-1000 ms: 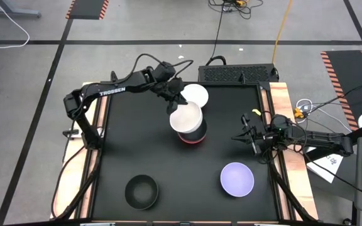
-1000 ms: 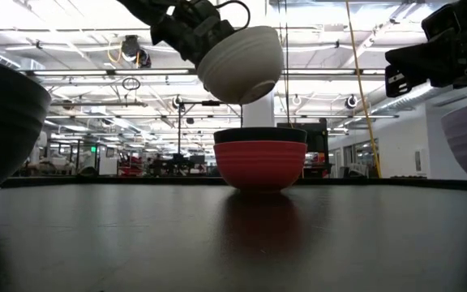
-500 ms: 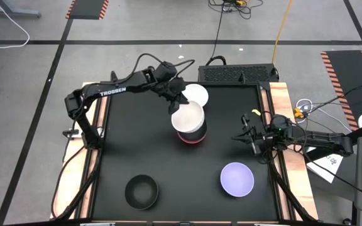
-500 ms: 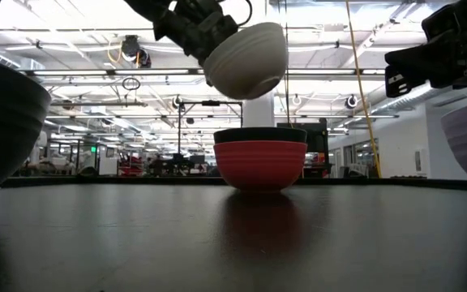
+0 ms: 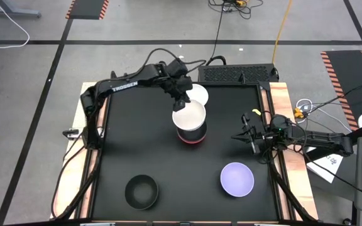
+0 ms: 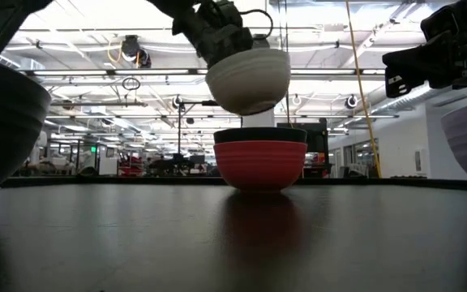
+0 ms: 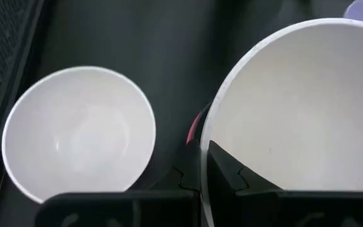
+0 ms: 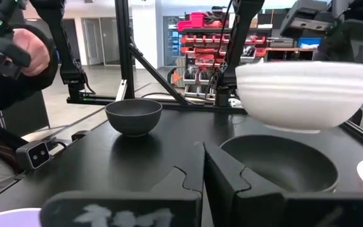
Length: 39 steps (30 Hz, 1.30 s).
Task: Nest bowls inside each other
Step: Stack the bottom white bowl on top of the black bowl
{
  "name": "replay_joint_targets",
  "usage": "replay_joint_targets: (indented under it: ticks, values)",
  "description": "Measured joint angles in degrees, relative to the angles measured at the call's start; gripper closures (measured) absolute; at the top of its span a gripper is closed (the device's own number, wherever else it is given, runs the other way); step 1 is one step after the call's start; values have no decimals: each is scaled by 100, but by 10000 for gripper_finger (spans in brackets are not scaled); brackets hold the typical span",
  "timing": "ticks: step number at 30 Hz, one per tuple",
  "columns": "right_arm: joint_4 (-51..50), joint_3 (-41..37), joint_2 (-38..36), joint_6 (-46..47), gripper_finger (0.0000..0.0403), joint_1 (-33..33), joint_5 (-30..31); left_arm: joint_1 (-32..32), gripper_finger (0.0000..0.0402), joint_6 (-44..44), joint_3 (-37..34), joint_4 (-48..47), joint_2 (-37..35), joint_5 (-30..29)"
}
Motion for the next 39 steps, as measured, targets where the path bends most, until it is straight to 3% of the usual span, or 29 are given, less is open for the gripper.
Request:
replay_joint_targets:
  ticks: [7, 13, 29, 39]
  values:
    - [-67, 0, 1, -17, 403, 0, 0, -250, 396, 285, 715, -793, 534, -552]
    - [-69, 0, 3, -21, 403, 0, 0, -488, 396, 353, 758, -825, 587, -665]
    - [-67, 7, 7, -41, 403, 0, 0, -652, 396, 471, 749, -684, 675, -485]
    - [-67, 4, 7, -42, 403, 0, -1, -651, 396, 1069, 749, -951, 675, -299]
